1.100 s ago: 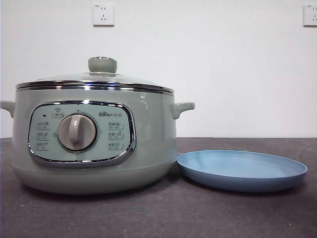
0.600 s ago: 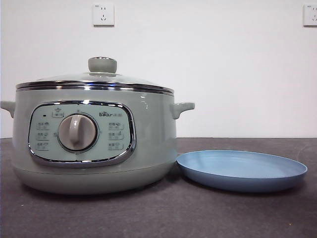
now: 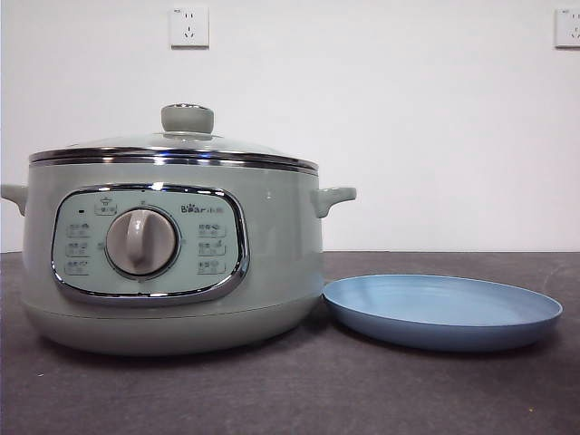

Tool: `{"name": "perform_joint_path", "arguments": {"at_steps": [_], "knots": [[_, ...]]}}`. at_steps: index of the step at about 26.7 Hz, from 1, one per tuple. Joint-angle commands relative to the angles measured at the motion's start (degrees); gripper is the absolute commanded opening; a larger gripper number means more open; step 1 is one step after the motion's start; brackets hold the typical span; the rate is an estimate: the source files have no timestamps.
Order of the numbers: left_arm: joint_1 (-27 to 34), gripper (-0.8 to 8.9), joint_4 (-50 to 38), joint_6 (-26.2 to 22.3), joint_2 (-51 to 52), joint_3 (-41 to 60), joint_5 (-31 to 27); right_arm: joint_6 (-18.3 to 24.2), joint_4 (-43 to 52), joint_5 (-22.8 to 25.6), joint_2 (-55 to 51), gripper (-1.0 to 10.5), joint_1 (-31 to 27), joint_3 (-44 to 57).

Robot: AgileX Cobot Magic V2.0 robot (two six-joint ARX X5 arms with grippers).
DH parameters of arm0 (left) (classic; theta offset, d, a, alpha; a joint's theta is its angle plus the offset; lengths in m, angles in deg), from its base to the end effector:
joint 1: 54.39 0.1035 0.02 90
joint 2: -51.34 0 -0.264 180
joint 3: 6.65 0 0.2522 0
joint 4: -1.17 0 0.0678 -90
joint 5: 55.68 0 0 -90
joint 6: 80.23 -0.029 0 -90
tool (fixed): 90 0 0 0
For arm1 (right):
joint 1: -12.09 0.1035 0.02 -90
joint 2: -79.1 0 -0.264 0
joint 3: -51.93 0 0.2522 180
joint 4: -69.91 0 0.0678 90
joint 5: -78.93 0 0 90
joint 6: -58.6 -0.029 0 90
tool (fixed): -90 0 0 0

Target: Take the pumpkin out from the steamer,put the pumpkin in the blue plate,close the lid

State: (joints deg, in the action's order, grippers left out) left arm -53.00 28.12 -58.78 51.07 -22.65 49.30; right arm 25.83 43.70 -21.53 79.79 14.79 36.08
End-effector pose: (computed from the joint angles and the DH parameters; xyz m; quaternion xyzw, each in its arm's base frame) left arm 0.0929 -0.0052 0.1545 -0.1976 0.1170 -0.0977 0.9684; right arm 0.0936 0.0097 0.1542 0.2852 0.1243 0.0823 0.9468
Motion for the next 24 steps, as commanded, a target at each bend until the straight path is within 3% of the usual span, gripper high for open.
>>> {"name": "perform_joint_path", "arguments": {"at_steps": [1, 6, 17, 24], "knots": [[0.17, -0.03, -0.13, 1.29, 0.15, 0.92, 0.52, -0.98, -0.09, -0.26, 0.04, -0.2, -0.02, 0.52], [0.17, -0.08, 0.02, 1.31, 0.15, 0.70, 1.99, -0.59, -0.31, -4.66, 0.07, -0.2, -0.02, 0.26], [0.17, -0.08, 8.41, 1.64, 0.04, -6.99, 1.49, -0.72, -6.03, -4.85, 4.24, -0.2, -0.02, -8.00], [0.17, -0.08, 9.27, 2.62, -0.83, -12.00, 1.42, 0.31, -6.29, -6.16, 11.41, -0.2, 0.00, -15.04]]}}
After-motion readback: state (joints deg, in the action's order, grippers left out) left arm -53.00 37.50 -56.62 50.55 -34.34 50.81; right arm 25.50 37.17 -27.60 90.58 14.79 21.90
